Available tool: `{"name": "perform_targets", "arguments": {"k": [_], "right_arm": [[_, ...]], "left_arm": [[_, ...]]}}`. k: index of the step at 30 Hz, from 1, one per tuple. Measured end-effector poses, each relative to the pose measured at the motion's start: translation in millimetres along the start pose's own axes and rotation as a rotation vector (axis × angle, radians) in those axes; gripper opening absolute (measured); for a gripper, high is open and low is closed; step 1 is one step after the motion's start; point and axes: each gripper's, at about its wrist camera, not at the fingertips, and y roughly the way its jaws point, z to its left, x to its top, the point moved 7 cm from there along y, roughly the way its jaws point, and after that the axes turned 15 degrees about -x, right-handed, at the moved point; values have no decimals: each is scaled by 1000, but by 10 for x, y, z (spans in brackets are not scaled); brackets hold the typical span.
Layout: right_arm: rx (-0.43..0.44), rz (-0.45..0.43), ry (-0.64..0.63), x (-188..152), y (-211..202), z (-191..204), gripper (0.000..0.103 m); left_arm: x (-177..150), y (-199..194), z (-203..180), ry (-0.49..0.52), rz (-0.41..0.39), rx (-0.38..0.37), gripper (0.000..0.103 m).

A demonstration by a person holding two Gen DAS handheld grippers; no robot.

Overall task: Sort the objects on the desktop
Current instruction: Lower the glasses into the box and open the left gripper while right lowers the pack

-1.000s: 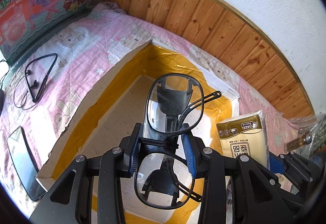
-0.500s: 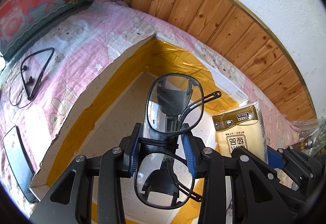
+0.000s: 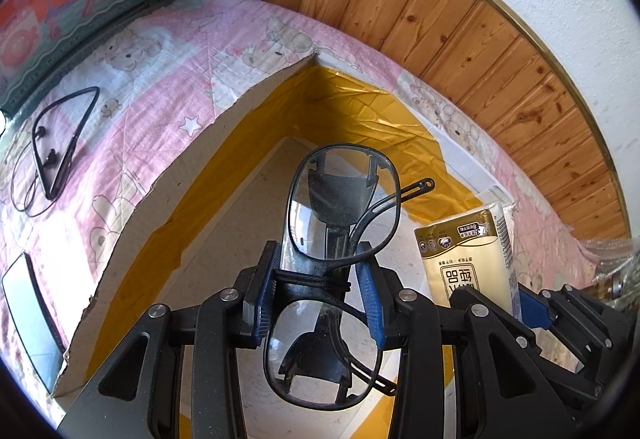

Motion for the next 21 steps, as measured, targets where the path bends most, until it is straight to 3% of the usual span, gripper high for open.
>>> {"name": "perform_targets", "arguments": {"k": [5, 21], "right_arm": [[3, 27, -6, 16, 134, -18, 24], [-10, 123, -55, 57, 507, 10, 24]], "left_arm": [[40, 63, -28, 53, 7, 49, 39], [198, 360, -20, 127, 83, 73, 39]]}}
